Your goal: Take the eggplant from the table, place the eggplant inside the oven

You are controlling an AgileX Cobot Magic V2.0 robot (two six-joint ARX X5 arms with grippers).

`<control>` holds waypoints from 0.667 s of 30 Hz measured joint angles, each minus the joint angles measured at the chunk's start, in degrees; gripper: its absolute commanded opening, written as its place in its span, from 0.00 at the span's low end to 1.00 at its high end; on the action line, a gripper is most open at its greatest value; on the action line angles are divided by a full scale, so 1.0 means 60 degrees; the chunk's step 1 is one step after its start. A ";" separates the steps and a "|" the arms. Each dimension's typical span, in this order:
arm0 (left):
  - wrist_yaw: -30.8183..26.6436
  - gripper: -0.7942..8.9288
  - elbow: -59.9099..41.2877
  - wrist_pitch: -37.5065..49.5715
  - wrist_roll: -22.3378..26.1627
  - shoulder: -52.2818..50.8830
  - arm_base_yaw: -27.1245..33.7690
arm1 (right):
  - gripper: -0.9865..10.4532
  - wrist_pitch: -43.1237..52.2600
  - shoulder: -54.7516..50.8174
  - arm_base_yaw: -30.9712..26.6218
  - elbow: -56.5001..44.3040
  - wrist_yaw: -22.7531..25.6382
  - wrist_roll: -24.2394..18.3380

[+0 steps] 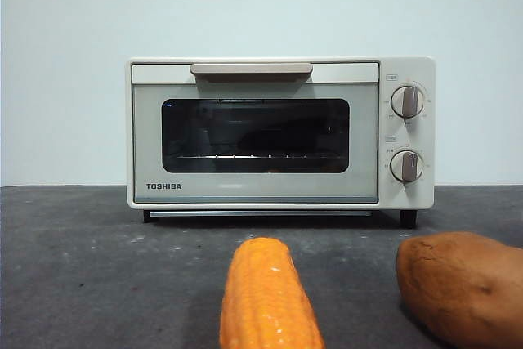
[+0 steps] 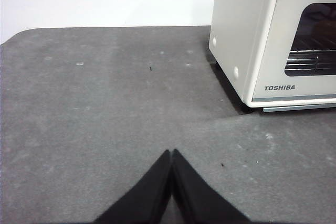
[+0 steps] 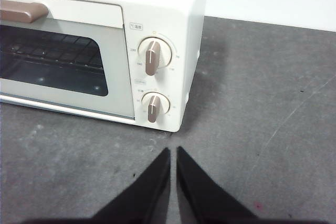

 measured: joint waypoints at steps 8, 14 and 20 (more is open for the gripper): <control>0.0000 0.09 0.0000 0.0000 -0.0004 0.0000 0.0000 | 0.09 0.0000 0.0000 0.0000 0.0000 0.0000 0.0000; 0.0000 0.09 0.0000 0.0000 0.0000 0.0000 0.0000 | 0.09 -0.0164 -0.0186 -0.0018 0.0000 0.0040 -0.0044; -0.0004 0.09 -0.0004 0.0000 -0.0004 0.0000 0.0000 | 0.09 -0.0044 -0.2113 -0.1647 -0.0015 0.0663 -0.1359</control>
